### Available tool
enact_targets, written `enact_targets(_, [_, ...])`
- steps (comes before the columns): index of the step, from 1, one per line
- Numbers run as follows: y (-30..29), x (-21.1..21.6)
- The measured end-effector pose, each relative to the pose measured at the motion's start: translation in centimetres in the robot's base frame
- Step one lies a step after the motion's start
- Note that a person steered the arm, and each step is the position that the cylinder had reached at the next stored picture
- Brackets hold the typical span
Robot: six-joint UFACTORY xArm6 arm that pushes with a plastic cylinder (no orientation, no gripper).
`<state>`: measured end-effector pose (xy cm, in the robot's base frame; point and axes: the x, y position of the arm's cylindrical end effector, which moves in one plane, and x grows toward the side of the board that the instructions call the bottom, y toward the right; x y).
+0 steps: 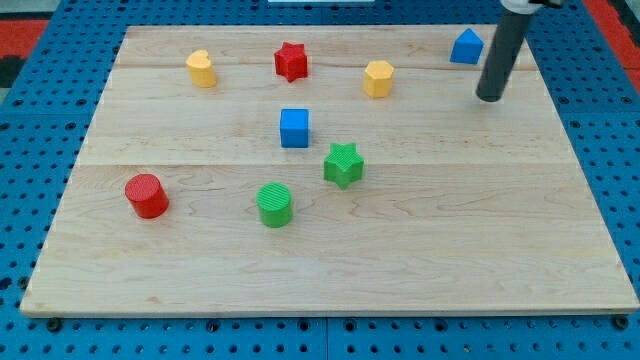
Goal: Push the yellow hexagon closer to the blue triangle
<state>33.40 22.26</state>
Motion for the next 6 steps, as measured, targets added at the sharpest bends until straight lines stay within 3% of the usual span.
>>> enact_targets(2, [0.2, -7.7])
enact_targets(3, [2.5, -1.6])
enact_targets(4, [-5.0, 2.1])
enact_targets(6, [-17.2, -0.7])
